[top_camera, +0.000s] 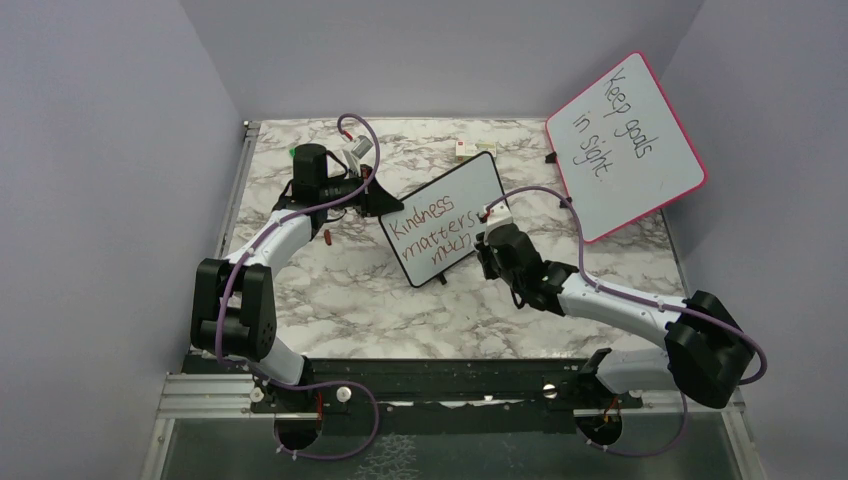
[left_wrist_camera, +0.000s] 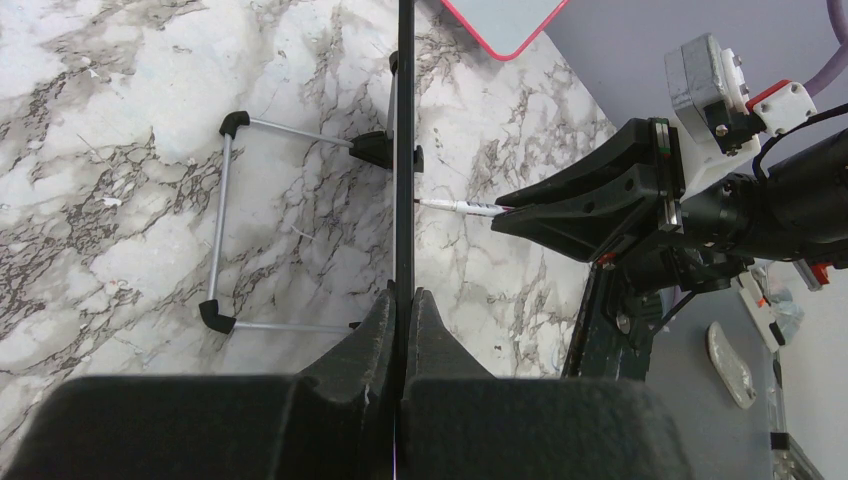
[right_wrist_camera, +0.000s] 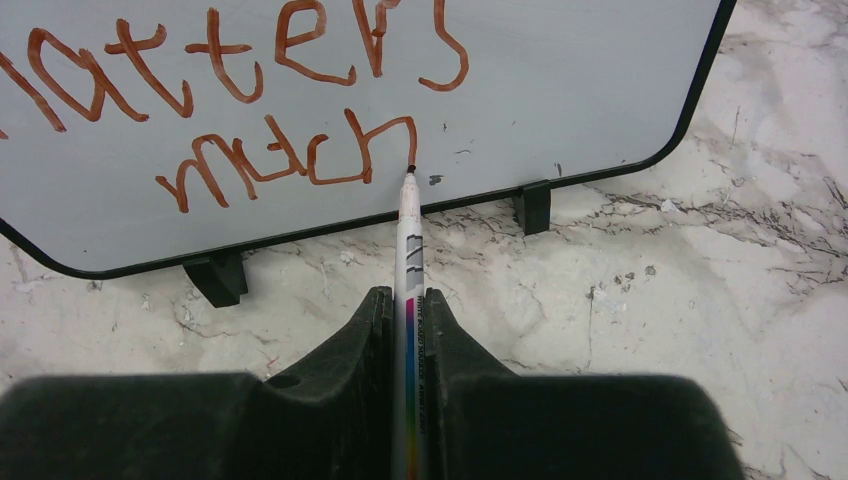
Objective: Write a sentence on the whiteboard
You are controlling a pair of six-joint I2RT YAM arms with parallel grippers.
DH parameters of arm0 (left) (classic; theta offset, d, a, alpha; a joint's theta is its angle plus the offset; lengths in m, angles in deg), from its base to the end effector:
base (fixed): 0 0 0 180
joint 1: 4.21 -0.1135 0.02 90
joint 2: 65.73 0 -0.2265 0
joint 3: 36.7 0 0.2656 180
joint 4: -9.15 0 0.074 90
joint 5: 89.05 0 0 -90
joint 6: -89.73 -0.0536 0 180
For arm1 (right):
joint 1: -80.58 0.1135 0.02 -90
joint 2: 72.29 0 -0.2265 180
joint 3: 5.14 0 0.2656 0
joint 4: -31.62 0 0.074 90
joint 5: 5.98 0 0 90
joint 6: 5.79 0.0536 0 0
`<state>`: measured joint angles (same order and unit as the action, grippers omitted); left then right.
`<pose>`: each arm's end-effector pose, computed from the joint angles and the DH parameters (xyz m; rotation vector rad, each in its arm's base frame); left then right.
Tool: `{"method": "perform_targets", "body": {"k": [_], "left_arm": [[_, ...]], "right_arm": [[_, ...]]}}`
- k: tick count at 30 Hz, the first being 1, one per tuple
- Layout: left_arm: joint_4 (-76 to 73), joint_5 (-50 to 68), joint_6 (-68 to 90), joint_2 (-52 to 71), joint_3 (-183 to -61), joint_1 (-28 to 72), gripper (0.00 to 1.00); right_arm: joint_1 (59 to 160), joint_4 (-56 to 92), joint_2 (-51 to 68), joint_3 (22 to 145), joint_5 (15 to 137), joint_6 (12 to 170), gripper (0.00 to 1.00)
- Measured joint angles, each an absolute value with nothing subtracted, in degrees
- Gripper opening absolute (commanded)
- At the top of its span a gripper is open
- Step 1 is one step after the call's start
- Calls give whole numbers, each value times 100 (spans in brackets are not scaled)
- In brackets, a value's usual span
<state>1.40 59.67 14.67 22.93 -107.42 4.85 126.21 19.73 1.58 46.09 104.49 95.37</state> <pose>0.3475 -0.1018 0.2140 0.5722 1.9273 -1.2907 0.2264 0.2046 0.1584 -0.4374 2.0916 0.1940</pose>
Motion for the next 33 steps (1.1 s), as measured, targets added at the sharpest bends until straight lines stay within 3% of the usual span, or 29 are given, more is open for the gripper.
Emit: {"method": "perform_targets", "body": {"k": [12, 33], "left_arm": [[111, 5967, 1467, 2293, -10751, 485, 0], [81, 5937, 1467, 2293, -10766, 485, 0]], "right_arm": [[12468, 1979, -248, 4511, 10606, 9532, 1], [12358, 2421, 112, 4471, 10445, 9528, 1]]}}
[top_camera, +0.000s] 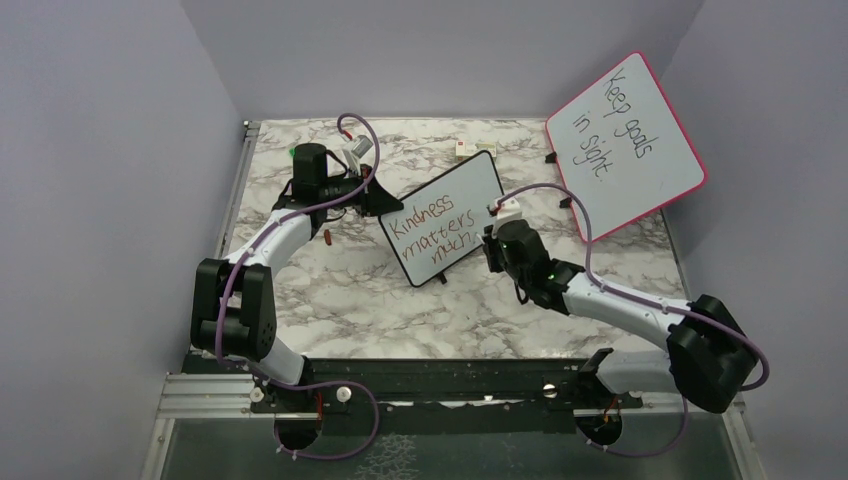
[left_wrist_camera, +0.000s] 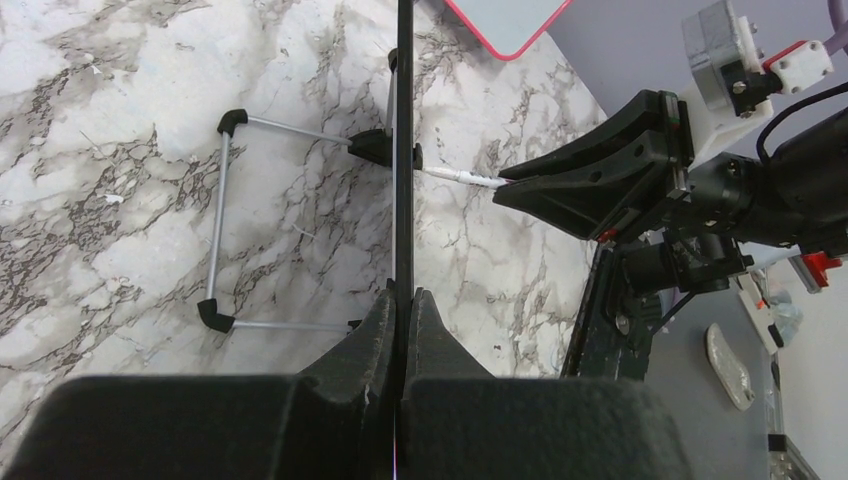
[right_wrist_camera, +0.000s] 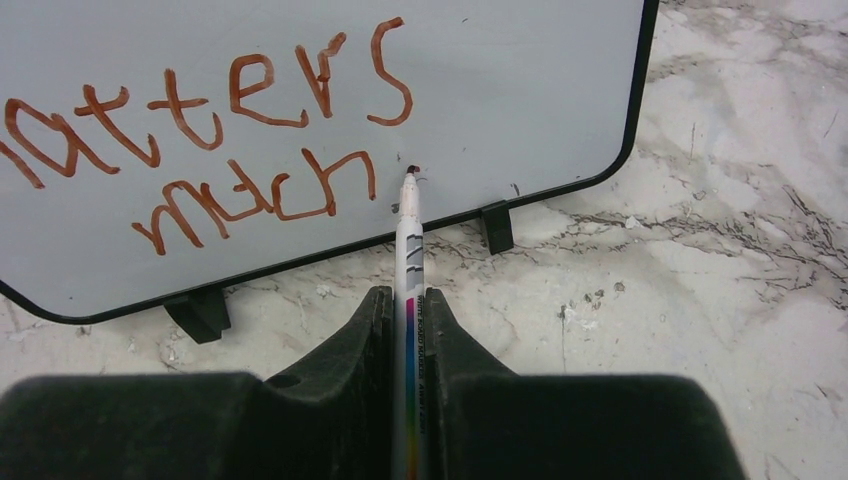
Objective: Write a sentence on the whiteboard
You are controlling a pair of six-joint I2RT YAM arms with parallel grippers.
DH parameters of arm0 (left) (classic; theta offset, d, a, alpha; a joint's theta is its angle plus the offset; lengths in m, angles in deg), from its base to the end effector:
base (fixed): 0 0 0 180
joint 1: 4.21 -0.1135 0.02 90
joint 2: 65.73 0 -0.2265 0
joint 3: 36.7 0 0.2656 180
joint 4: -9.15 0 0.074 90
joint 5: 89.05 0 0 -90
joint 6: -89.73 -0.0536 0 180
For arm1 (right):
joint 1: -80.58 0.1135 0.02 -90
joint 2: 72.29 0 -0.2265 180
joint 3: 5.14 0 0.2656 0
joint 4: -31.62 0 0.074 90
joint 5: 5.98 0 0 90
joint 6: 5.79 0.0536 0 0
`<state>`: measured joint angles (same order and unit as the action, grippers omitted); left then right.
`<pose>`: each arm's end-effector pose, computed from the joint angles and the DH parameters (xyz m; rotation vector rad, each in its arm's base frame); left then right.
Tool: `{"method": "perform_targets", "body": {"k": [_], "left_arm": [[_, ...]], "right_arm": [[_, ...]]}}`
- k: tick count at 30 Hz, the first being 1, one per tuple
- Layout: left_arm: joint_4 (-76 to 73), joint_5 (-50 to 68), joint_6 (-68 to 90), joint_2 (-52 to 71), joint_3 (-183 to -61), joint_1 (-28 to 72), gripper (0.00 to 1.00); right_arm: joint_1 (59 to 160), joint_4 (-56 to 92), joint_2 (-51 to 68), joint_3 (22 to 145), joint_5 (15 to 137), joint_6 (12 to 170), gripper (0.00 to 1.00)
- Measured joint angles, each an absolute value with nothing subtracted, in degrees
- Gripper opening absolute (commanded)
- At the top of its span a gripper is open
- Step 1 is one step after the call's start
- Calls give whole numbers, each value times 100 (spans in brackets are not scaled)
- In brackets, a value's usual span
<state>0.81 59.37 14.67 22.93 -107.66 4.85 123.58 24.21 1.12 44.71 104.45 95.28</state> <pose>0.3478 -0.1017 0.2144 0.5659 1.9346 -1.2878 0.2360 0.1945 0.1605 -0.3662 2.0476 0.2003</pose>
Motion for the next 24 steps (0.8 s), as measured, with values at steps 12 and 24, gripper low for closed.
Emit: {"method": "perform_targets", "body": {"k": [12, 24], "left_arm": [[-807, 5556, 1255, 2195, -11053, 491, 38], [-1900, 3991, 1143, 1108, -11695, 441, 99]], "right_arm": [[12347, 1735, -1656, 4469, 10768, 9445, 1], [12347, 880, -2716, 4618, 11030, 9478, 1]]}}
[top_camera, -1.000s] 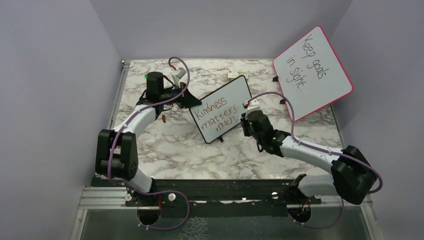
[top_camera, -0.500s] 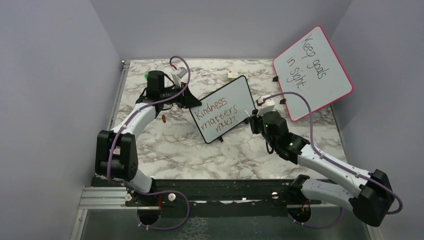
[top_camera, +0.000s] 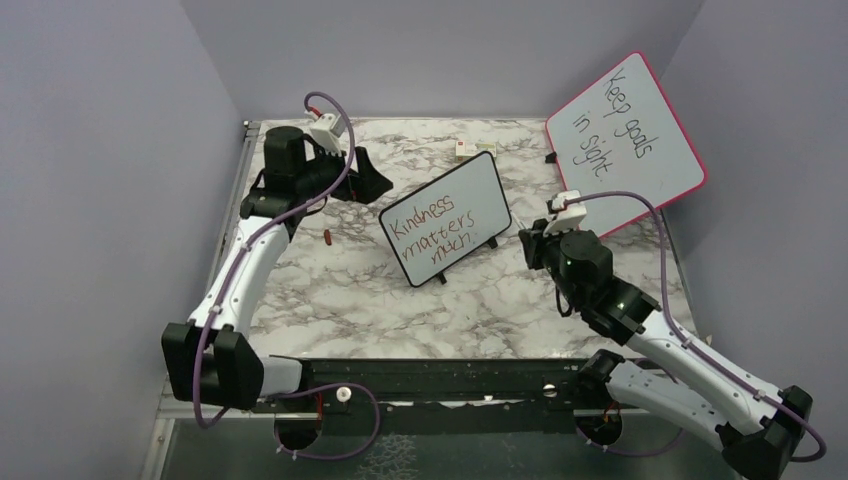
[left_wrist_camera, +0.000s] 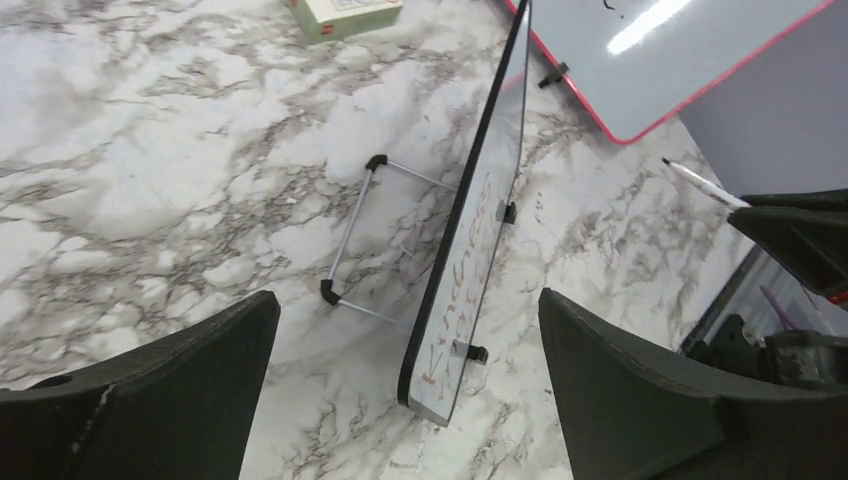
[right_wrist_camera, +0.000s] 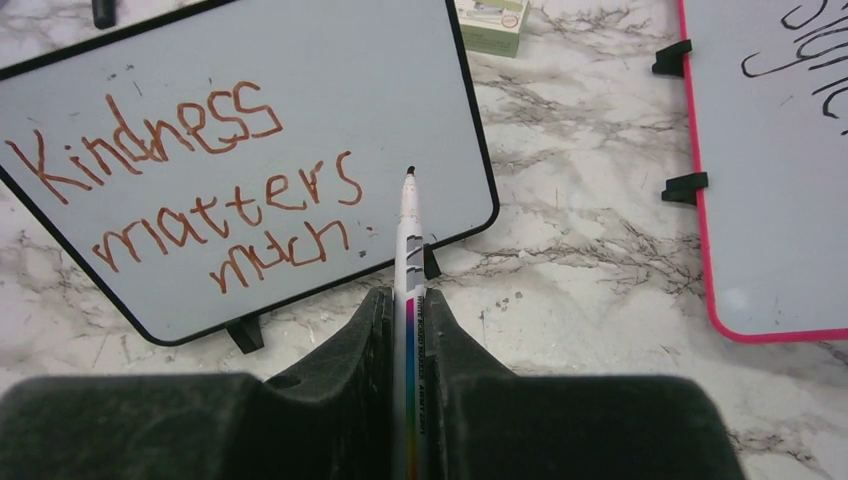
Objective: Write a sentence on the whiteboard
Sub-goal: Write a sentence on the whiteboard, then close the whiteboard marker at the center of the board.
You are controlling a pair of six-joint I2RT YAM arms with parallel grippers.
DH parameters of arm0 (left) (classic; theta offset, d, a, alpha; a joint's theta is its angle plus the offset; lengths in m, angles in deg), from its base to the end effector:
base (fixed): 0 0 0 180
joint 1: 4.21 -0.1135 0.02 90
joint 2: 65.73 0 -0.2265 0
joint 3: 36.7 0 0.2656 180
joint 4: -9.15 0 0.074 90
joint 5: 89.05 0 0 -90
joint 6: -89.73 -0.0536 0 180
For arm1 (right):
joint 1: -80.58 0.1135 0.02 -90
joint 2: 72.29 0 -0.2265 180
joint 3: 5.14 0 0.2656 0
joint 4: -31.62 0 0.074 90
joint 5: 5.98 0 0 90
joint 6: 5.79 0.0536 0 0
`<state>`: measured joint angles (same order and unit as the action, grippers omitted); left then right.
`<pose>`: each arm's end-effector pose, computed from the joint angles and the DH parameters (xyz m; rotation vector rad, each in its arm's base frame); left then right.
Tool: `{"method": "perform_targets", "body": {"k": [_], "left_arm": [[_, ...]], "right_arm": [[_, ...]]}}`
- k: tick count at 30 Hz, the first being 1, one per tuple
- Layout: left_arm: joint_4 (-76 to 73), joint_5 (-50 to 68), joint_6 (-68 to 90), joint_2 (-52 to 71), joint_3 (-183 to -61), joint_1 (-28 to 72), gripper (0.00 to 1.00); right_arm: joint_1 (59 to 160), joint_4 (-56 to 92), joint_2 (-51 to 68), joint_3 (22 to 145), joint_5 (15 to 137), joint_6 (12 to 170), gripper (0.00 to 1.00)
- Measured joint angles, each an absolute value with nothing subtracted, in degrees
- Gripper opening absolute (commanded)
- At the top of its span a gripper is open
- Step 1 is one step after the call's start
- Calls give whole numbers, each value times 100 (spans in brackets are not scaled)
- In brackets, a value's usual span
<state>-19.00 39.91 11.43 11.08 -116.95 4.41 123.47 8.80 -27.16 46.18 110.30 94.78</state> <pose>0.3296 -0.0841 0.3016 0.3917 1.9731 -0.9048 0.1929 0.1468 0.2677 -0.2013 1.8253 0.2290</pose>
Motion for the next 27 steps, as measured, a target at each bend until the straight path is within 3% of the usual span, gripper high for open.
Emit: {"method": "perform_targets", "body": {"k": [6, 13, 20, 27], "left_arm": [[-2031, 3132, 1137, 315, -11516, 369, 99], [-1941, 1836, 1373, -605, -10427, 364, 96], [-2184, 560, 1720, -22, -10093, 351, 94], [-2398, -142, 1926, 988, -10145, 332, 79]], "right_arm": [[12347, 511, -3059, 4880, 11076, 9480, 1], [12347, 257, -3317, 4965, 11100, 9480, 1], [12347, 211, -3381, 4965, 11096, 9480, 1], [12347, 196, -3516, 4963, 11079, 9517, 1]]}}
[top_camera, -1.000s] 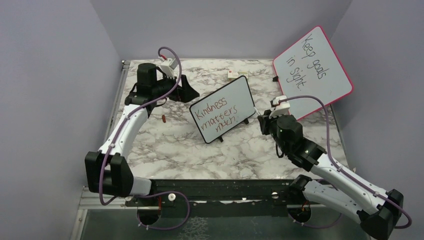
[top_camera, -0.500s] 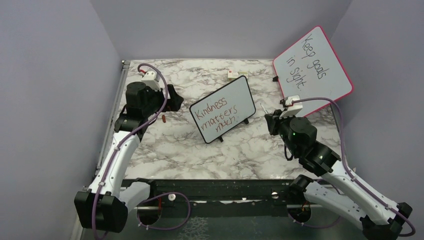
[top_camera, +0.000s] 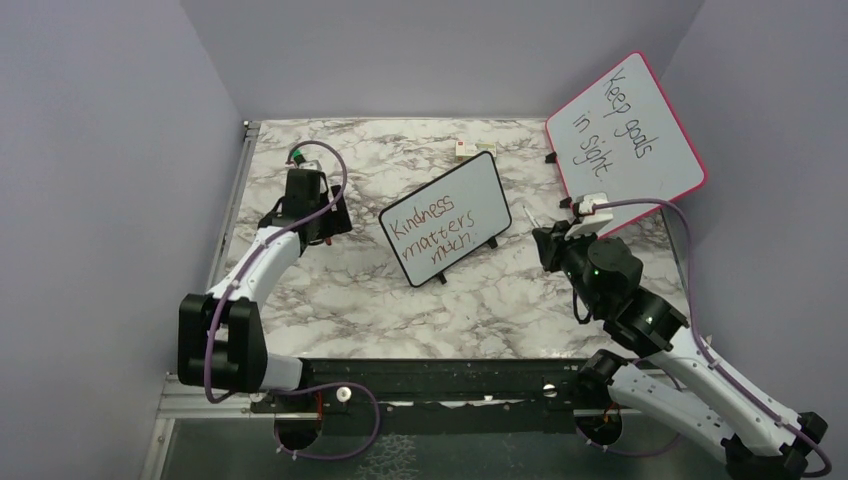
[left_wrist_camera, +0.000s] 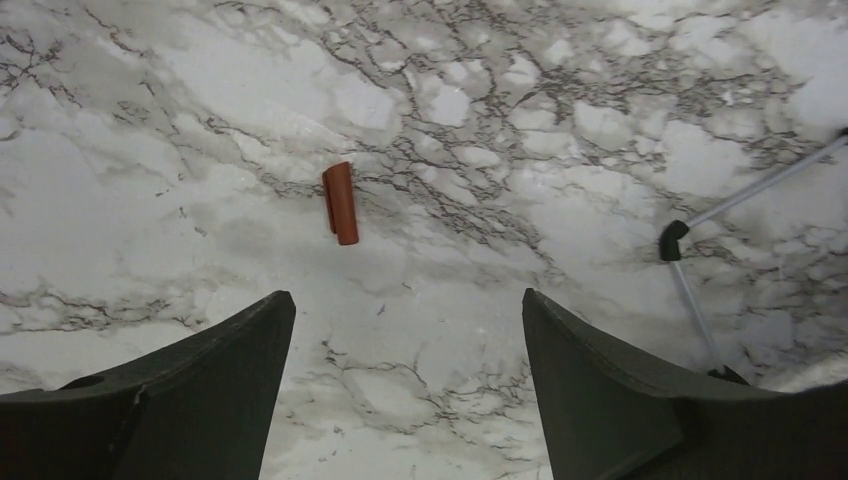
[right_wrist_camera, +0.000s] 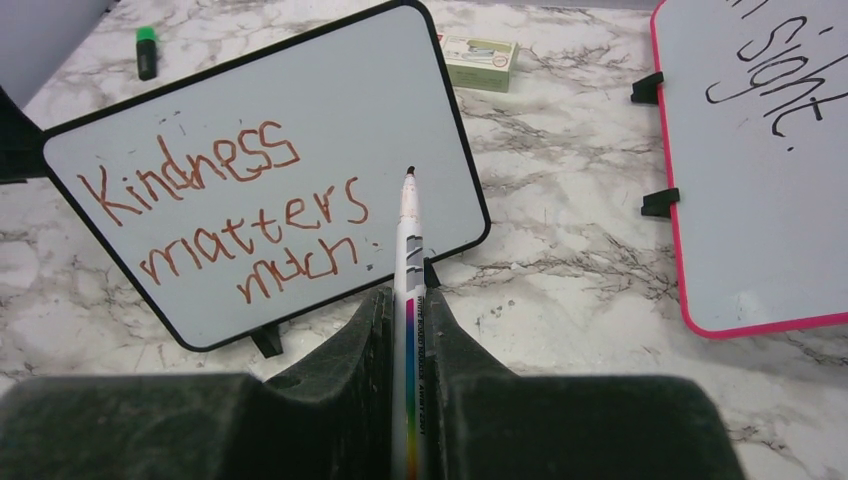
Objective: Write a sentence on the whiteboard
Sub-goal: Close the whiteboard marker at the center of the board.
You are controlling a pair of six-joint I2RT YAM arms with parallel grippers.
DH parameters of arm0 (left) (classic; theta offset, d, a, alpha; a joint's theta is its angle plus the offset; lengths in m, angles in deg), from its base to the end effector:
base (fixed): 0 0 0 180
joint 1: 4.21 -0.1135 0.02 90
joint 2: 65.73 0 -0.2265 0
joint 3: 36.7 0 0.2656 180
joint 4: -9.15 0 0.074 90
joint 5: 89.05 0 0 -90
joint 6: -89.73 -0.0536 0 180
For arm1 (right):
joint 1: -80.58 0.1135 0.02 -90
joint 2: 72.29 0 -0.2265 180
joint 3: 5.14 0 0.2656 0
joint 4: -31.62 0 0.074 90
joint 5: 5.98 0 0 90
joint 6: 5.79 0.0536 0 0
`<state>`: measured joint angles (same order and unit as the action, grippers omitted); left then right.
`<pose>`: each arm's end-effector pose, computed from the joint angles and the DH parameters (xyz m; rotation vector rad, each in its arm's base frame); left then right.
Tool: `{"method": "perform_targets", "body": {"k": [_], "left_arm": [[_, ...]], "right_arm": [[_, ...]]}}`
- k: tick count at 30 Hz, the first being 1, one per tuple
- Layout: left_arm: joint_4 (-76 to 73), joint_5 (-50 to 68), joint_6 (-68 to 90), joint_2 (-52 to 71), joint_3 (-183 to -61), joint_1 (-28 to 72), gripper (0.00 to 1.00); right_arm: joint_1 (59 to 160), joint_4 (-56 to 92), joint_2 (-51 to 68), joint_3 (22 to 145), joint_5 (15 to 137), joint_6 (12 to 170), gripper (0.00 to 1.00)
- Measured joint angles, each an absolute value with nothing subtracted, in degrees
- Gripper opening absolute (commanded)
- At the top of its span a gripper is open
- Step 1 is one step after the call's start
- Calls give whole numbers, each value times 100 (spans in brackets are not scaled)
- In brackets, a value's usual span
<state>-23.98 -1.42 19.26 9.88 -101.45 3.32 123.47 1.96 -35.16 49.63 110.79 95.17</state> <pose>0.3139 -0.0393 0.1943 -0.2656 2.3302 -0.1858 0.1715 0.1264 0.3053 -0.1558 1.7586 0.2677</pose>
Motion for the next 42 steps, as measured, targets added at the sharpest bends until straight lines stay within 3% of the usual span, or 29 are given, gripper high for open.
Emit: {"method": "perform_targets", "body": {"k": [9, 17, 27, 35, 37, 42], "left_arm": [[-2815, -747, 1952, 2638, -11112, 271, 53], [-3161, -902, 1899, 3502, -11671, 257, 41], [-3381, -916, 1851, 3810, -11763, 211, 32], [-3371, -846, 1853, 4088, -11953, 58, 13], [-3357, -763, 1856, 4101, -11966, 24, 2], [-3357, -701, 1869, 4066, -11953, -1, 0]], "right_arm": [[12347, 198, -3687, 4911, 11074, 9589, 1], [12347, 200, -3698, 4897, 11074, 9622, 1], [12347, 205, -3625, 4873, 11074, 9622, 1], [12347, 209, -3590, 4854, 11074, 9620, 1], [12347, 205, -3579, 4854, 11074, 9620, 1], [12347, 207, -3579, 4854, 11015, 9605, 1]]}}
